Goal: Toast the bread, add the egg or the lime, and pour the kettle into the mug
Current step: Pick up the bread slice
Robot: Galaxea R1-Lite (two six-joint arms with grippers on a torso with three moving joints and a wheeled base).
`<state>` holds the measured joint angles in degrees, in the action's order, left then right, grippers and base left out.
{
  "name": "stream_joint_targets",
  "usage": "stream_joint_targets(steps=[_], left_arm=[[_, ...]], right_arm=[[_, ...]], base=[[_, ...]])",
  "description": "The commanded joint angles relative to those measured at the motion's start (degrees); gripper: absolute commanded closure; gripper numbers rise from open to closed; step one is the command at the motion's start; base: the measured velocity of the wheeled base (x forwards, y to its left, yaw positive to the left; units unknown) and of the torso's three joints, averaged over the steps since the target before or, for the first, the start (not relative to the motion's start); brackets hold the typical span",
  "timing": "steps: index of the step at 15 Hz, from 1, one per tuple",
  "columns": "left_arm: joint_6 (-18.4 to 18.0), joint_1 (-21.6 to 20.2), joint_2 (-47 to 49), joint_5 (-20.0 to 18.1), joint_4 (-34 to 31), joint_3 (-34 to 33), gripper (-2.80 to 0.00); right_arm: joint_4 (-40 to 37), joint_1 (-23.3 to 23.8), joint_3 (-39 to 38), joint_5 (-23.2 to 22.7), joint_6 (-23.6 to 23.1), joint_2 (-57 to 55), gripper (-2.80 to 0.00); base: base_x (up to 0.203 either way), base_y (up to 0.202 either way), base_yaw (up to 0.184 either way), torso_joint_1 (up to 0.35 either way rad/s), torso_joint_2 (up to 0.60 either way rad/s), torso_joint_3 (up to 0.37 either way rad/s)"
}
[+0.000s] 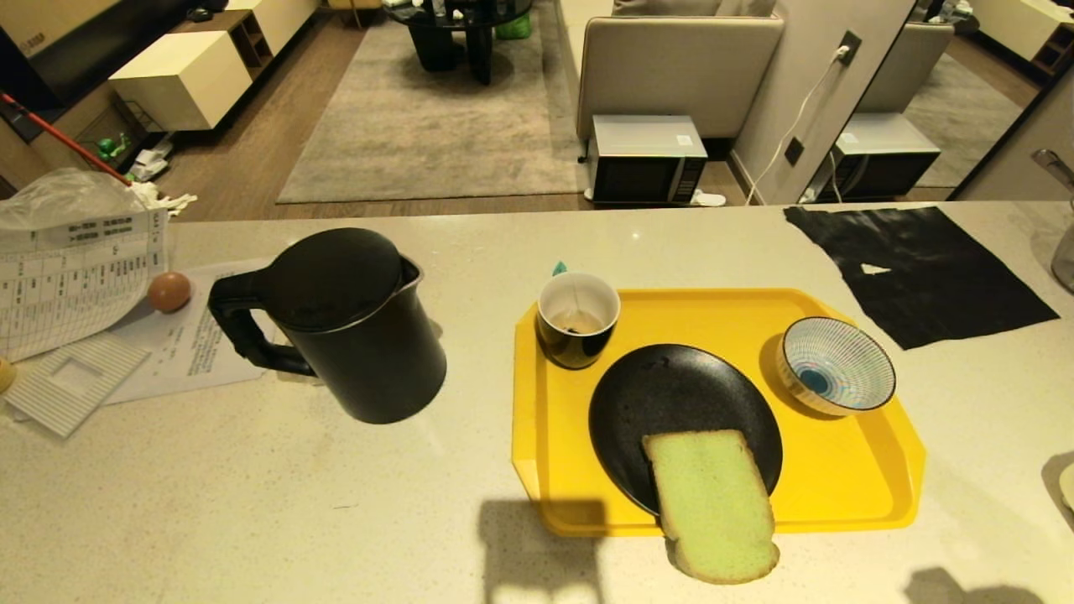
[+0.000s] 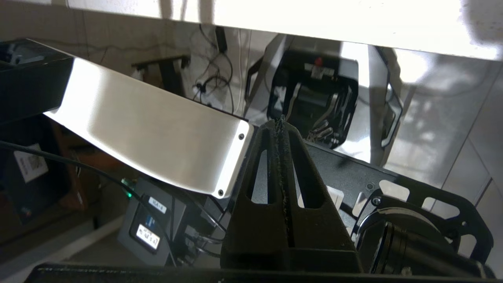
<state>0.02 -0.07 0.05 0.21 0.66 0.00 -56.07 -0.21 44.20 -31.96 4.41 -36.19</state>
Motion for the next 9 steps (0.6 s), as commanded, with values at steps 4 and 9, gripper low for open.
stream_joint_targets(steps=[4,9], left_arm=[[0.0,-0.1,0.0,0.0,0.0,0.0,0.0],[0.0,0.0,0.0,0.0,0.0,0.0,0.0]], right_arm=[[3.8,-0.1,-0.5,3.8,-5.3,-14.1,0.0],[7.5,-3.3,-0.4,6.0,-4.2,-24.3,0.0]], base=[[0.0,0.0,0.0,0.0,0.0,0.0],[0.0,0.0,0.0,0.0,0.0,0.0]])
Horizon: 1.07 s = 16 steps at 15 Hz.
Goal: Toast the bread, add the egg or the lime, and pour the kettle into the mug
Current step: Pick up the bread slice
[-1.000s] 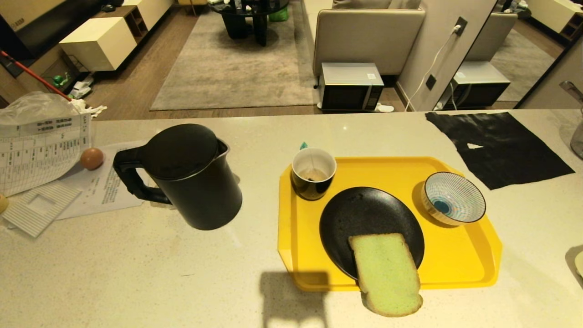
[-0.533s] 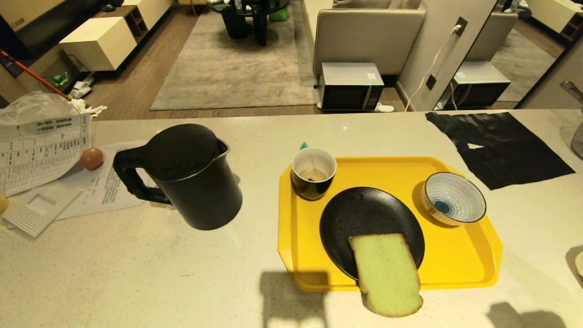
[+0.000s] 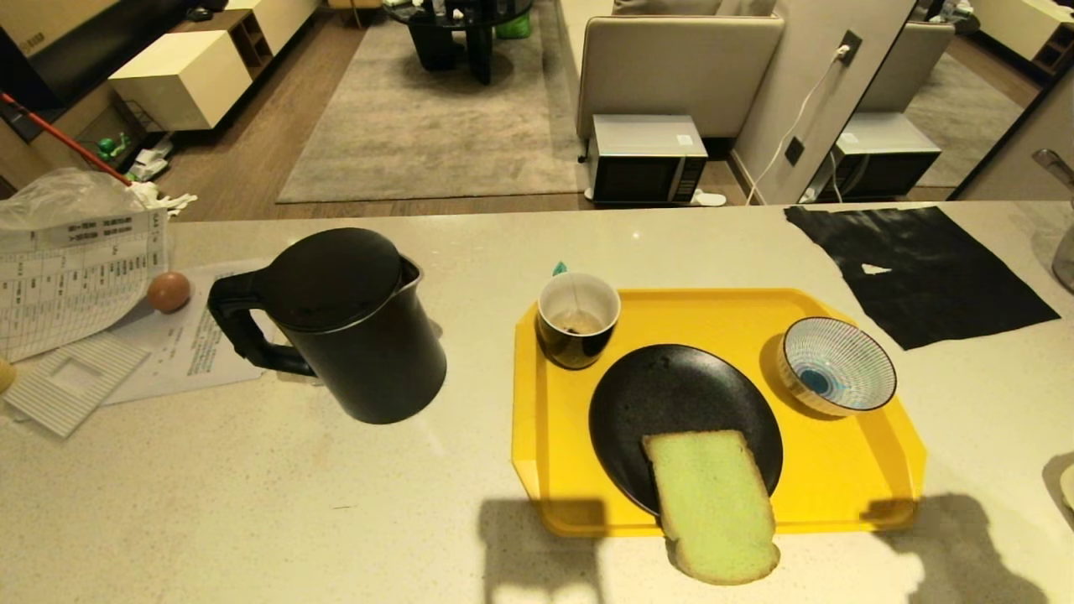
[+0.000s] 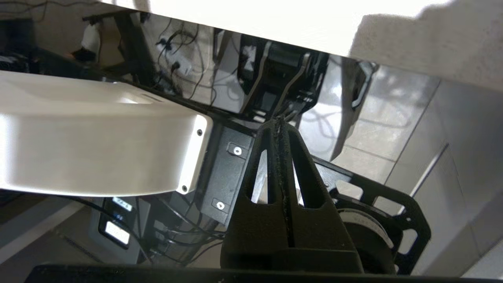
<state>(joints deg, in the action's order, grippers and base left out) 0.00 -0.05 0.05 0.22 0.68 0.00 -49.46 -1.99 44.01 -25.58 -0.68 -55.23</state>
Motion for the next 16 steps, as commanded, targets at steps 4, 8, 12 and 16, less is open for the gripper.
stream_joint_targets(steps=[4,8,12,16], left_arm=[[0.0,-0.1,0.0,0.0,0.0,0.0,0.0],[0.0,-0.1,0.0,0.0,0.0,0.0,0.0],[0.0,-0.1,0.0,0.0,0.0,0.0,0.0],[0.0,0.0,0.0,0.0,0.0,0.0,0.0]], right_arm=[[11.2,-2.3,-0.1,-2.3,4.2,-14.6,0.0],[18.2,-2.3,0.1,-2.4,5.3,-20.6,0.0],[19.7,-2.1,1.1,-0.5,5.2,-21.8,-2.8],[19.8,-1.6,1.6,-0.5,5.2,-22.5,-2.8]], base=[[0.0,0.0,0.0,0.0,0.0,0.0],[0.0,0.0,0.0,0.0,0.0,0.0],[0.0,0.0,0.0,0.0,0.0,0.0],[0.0,0.0,0.0,0.0,0.0,0.0]])
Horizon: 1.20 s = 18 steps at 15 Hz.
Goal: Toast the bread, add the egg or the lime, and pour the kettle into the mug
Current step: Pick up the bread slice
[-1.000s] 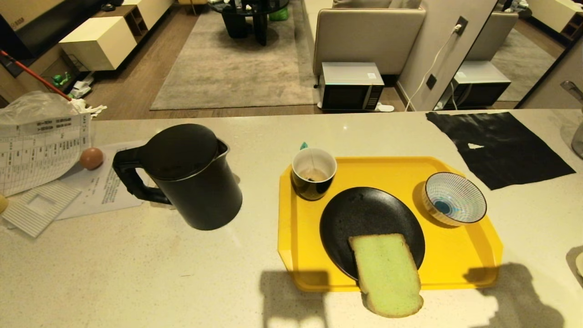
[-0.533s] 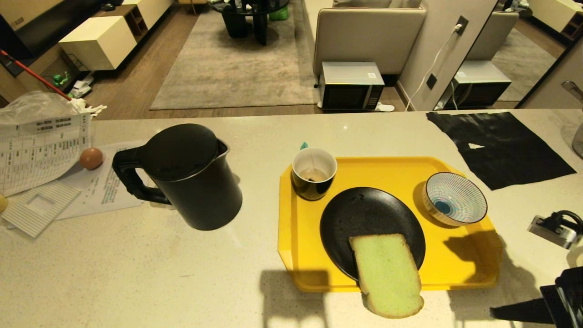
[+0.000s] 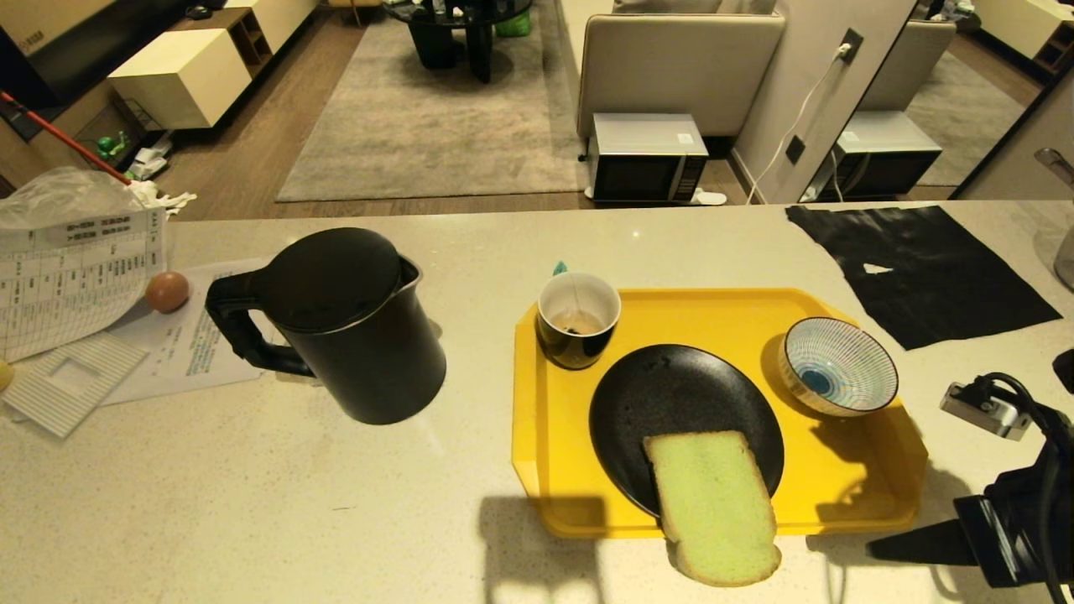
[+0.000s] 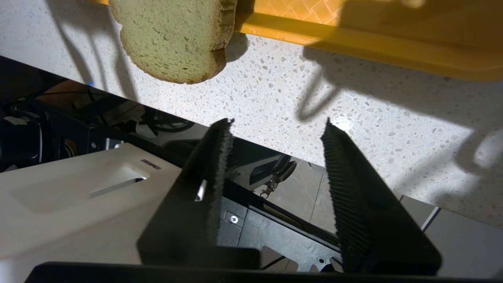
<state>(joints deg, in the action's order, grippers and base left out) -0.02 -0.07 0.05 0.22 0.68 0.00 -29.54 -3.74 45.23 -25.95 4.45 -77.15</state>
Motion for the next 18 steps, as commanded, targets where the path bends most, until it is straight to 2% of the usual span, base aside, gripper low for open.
stream_joint_targets(steps=[1,3,5,6,11,13,18], left_arm=[[0.0,-0.1,0.0,0.0,0.0,0.0,0.0],[0.0,-0.1,0.0,0.0,0.0,0.0,0.0],[0.0,0.0,0.0,0.0,0.0,0.0,0.0],[0.0,0.0,0.0,0.0,0.0,0.0,0.0],[0.0,-0.1,0.0,0.0,0.0,0.0,0.0],[0.0,-0.1,0.0,0.0,0.0,0.0,0.0],[0.0,0.0,0.0,0.0,0.0,0.0,0.0]], right_arm=[[-0.2,0.7,0.9,-0.1,0.1,-1.1,-2.8],[-0.3,1.5,1.6,0.1,1.3,-1.8,-2.8],[-0.3,1.3,2.8,0.1,7.8,-1.8,-2.8],[-0.5,1.3,3.5,0.2,8.7,-1.6,-2.8],[-2.5,1.2,2.1,-0.6,9.0,-3.1,-2.8],[-2.5,1.0,2.1,-3.6,8.8,-4.4,-2.8],[-2.3,-5.5,3.3,-8.1,6.9,-6.5,-2.8]], base=[[0.0,0.0,0.0,0.0,0.0,0.0],[0.0,0.0,0.0,0.0,0.0,0.0],[0.0,0.0,0.0,0.0,0.0,0.0],[0.0,0.0,0.0,0.0,0.0,0.0],[0.0,0.0,0.0,0.0,0.0,0.0],[0.0,0.0,0.0,0.0,0.0,0.0],[0.0,0.0,0.0,0.0,0.0,0.0]])
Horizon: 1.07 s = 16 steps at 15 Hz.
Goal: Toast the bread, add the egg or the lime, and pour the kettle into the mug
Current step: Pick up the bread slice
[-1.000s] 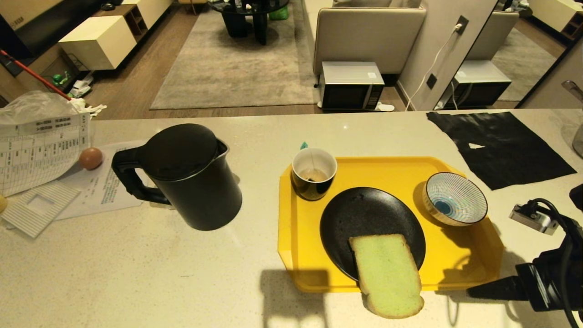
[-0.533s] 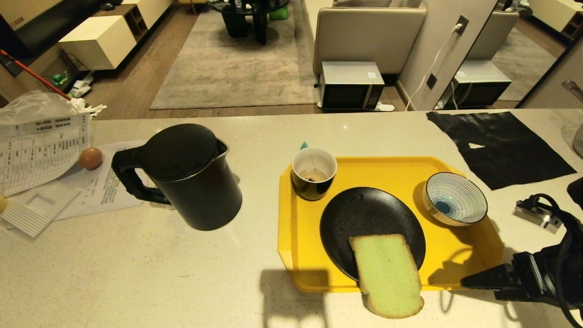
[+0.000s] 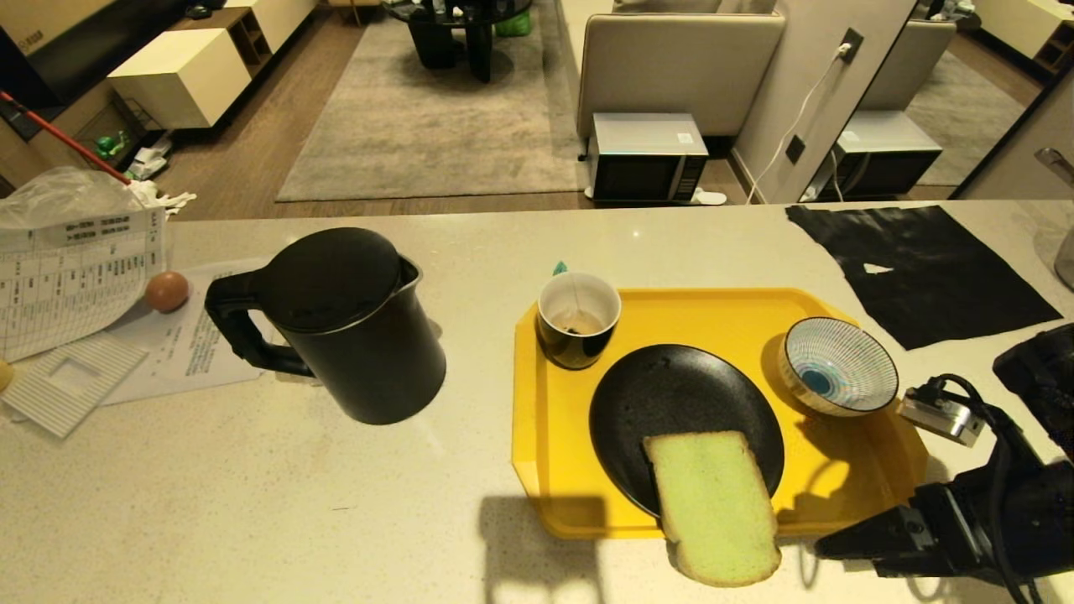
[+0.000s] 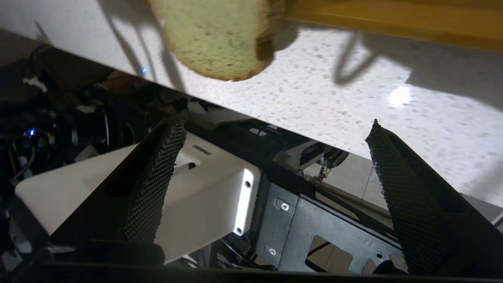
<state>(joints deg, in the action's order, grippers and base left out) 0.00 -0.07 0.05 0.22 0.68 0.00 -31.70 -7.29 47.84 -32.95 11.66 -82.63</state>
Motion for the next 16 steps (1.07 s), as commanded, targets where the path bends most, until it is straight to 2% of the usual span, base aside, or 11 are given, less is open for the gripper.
stream_joint_targets(steps=[1,8,12,16], left_arm=[[0.0,-0.1,0.0,0.0,0.0,0.0,0.0],[0.0,-0.1,0.0,0.0,0.0,0.0,0.0],[0.0,0.0,0.0,0.0,0.0,0.0,0.0],[0.0,-0.1,0.0,0.0,0.0,0.0,0.0]], right_arm=[[-0.1,-3.0,1.3,-2.1,-0.5,-1.5,-2.8],[0.2,-4.1,5.4,-1.9,-0.6,-6.8,-2.8],[5.5,-4.0,6.5,0.4,-0.2,-8.9,-2.8],[5.8,-4.0,7.1,0.5,-0.1,-10.2,-2.8]], base=[[0.0,0.0,0.0,0.0,0.0,0.0],[0.0,0.0,0.0,0.0,0.0,0.0],[0.0,0.0,0.0,0.0,0.0,0.0],[0.0,0.0,0.0,0.0,0.0,0.0]])
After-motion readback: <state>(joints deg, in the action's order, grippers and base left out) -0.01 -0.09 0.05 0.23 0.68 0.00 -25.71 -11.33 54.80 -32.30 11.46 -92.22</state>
